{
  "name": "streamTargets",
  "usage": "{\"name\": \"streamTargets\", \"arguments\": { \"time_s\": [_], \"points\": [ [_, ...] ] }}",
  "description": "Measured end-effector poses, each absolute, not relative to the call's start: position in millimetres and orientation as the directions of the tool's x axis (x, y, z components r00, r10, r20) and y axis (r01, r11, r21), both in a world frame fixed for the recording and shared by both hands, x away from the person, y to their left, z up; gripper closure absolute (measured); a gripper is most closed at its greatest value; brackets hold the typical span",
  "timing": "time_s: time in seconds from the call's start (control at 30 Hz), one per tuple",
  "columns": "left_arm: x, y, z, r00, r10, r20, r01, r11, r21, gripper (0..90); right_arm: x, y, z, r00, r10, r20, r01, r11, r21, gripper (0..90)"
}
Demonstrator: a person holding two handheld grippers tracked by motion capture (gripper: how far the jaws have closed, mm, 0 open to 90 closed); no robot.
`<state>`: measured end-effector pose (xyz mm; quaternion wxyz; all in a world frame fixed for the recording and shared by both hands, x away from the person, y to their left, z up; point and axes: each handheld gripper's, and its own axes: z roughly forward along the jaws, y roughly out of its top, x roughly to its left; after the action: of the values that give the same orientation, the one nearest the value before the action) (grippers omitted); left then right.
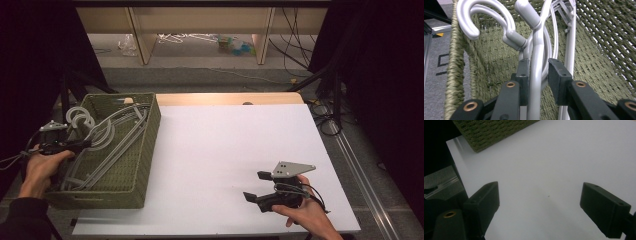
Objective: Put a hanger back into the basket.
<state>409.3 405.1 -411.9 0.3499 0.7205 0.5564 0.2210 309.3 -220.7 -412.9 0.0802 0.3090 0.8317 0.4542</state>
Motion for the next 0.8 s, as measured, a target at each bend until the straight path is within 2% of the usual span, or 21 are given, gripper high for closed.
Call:
{"name": "streamTargets", "arguments": {
  "time_s": [0.1,0.17,0.2,0.3,0.53,0.73,0.8],
  "points": [
    [408,408,-411,0.271,0.959,-0.082,0.646,-0.118,0.754,69.3,309,-221,-413,-0.795,0.588,0.147,0.442,0.397,0.805,16.8],
    [406,412,-408,0.262,0.964,-0.055,0.654,-0.136,0.744,66.7,309,-221,-413,-0.794,0.589,0.152,0.446,0.394,0.804,16.8],
    [405,410,-409,0.227,0.971,-0.079,0.633,-0.085,0.769,66.1,310,-221,-413,-0.793,0.59,0.15,0.445,0.393,0.805,16.8],
    [402,410,-405,0.238,0.968,-0.075,0.621,-0.092,0.779,70.1,309,-221,-413,-0.794,0.589,0.151,0.445,0.393,0.805,16.8],
    [394,397,-394,0.264,0.961,-0.081,0.559,-0.084,0.825,65.4,309,-220,-413,-0.793,0.59,0.153,0.447,0.391,0.805,16.8],
    [387,391,-387,0.287,0.953,-0.098,0.516,-0.067,0.854,56.6,309,-221,-413,-0.79,0.593,0.151,0.445,0.387,0.807,16.8],
    [384,388,-385,0.289,0.952,-0.103,0.507,-0.061,0.86,51.2,309,-221,-413,-0.791,0.591,0.156,0.449,0.389,0.804,16.8]
  ]
}}
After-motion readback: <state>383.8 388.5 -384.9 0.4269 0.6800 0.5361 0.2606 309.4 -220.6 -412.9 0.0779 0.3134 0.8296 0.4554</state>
